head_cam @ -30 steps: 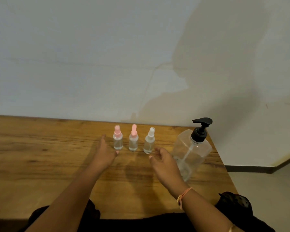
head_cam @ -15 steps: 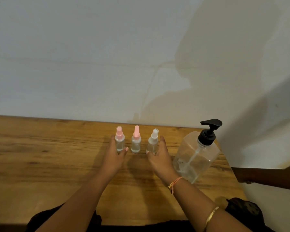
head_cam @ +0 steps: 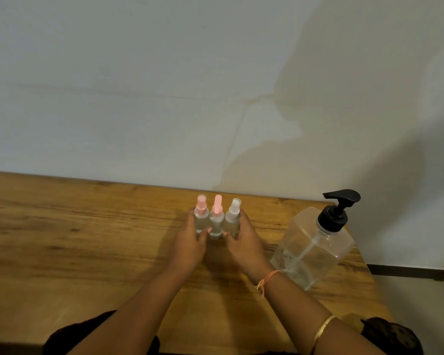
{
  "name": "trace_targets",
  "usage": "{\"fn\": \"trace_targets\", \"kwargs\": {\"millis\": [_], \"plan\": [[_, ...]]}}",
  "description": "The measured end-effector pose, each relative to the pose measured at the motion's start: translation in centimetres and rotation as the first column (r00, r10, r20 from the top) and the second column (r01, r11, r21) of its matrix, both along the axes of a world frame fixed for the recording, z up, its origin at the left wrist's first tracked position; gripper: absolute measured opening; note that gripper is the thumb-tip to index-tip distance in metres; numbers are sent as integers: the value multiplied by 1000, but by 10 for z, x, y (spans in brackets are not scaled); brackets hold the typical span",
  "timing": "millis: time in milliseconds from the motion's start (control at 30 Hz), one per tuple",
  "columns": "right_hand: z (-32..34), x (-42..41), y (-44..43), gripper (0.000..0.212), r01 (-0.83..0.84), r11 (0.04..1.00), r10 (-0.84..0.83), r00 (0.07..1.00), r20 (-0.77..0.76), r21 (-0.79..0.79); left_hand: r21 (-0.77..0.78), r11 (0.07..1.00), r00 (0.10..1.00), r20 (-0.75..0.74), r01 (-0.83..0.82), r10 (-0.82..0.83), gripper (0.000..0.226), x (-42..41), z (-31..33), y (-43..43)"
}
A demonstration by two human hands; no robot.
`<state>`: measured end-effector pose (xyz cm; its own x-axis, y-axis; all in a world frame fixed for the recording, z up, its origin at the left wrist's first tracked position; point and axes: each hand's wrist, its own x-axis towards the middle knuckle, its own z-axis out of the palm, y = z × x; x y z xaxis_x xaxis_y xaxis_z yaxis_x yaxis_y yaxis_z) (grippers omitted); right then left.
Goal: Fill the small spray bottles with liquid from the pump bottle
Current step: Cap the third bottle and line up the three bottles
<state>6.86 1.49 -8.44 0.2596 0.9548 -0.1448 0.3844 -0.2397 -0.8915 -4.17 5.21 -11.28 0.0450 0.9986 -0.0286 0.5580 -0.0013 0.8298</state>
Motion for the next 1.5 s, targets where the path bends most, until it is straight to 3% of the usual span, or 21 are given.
{"fn": "trace_targets", "kwargs": {"millis": [500, 1067, 1500], "plan": [[-5, 2, 10, 57, 80, 994, -91, 983, 157, 72, 88, 992, 996, 25, -86, 84, 56, 3, -9, 3], [-11, 11, 43, 44, 190, 974, -200, 976, 81, 120, 154, 988, 1000, 3, -24, 24, 54, 15, -9, 39], [-14, 15, 60, 47, 219, 964, -227, 973, 38, 149, 194, 979, 998, 1, -59, 60, 47, 26, -16, 55]]}}
